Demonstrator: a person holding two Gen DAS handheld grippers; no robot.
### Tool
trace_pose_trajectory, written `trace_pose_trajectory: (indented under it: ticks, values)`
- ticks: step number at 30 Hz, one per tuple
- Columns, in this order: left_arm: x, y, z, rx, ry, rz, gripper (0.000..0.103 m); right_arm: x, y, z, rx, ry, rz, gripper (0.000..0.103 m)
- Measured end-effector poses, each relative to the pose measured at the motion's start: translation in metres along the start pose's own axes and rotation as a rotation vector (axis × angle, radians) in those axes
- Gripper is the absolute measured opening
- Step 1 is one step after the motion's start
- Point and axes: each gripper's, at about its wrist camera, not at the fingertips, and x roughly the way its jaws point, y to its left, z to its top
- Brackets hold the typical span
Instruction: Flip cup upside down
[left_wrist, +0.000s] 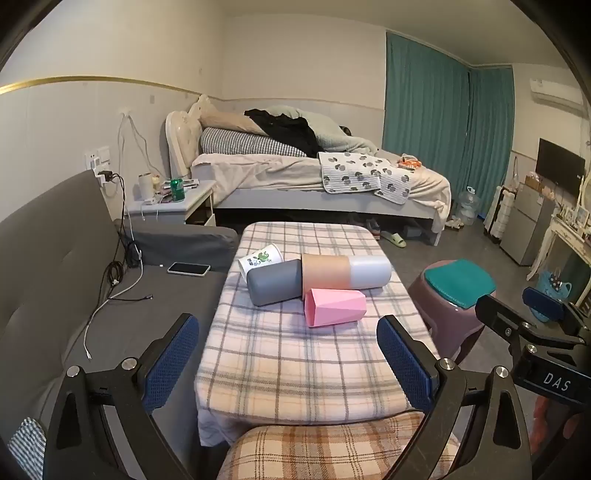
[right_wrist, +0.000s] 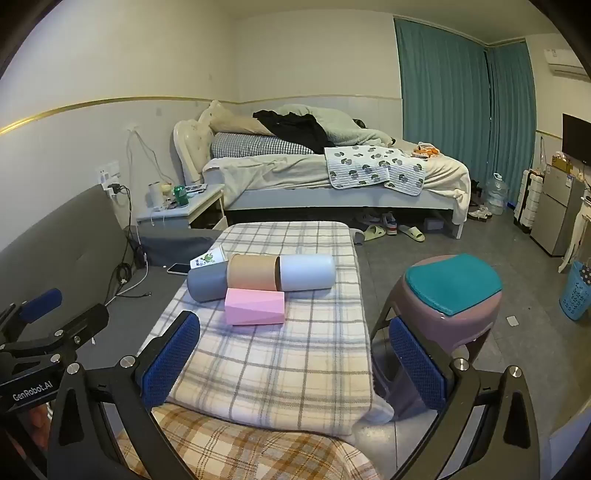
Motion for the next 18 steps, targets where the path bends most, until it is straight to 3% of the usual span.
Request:
trace_pose_trajectory:
  ticks: [18]
  values:
    - [0.0031, 0.0046, 0.0011, -0.027, 0.031, -0.009, 0.100, 0.0022, 0.0005, -0.0017, -0.004, 0.015, -0.002, 0.103]
